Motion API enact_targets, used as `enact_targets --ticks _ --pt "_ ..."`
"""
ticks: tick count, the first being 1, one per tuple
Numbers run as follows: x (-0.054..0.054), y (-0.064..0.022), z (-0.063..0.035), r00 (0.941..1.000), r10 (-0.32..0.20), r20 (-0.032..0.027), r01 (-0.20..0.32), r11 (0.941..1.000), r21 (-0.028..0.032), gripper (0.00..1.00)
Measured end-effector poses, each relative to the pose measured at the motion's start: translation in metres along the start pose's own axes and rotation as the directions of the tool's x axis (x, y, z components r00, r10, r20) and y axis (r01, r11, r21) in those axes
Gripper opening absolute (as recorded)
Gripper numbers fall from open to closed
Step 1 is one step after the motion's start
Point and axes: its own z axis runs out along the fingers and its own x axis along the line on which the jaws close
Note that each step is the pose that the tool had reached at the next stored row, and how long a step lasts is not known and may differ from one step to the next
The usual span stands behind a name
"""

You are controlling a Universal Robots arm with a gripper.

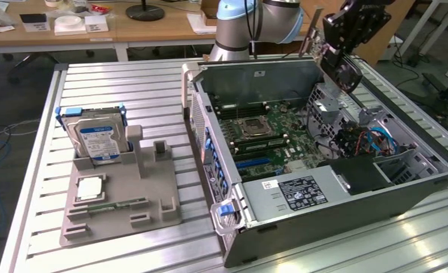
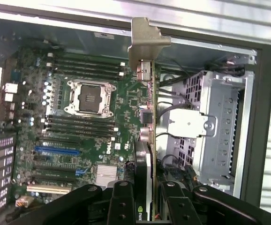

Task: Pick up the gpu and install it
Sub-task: 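Insert the gpu into the slot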

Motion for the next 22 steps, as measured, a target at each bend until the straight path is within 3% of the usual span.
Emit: enact_targets --ticks 5,11,17,22 --pt "0.0 0.0 0.0001 0.9969 -0.079 -0.0058 0.079 0.9969 -0.0048 0.27" --pt "0.0 0.0 0.0004 0.9844 -0.175 -0.0122 0.175 0.9844 -0.0117 0.27" --pt "0.0 0.0 0.0006 0.9628 -0.27 -0.0181 0.269 0.9629 -0.019 0.27" --pt "0.0001 -0.0001 0.0008 0.9389 -0.344 -0.0221 0.343 0.939 -0.0255 0.27"
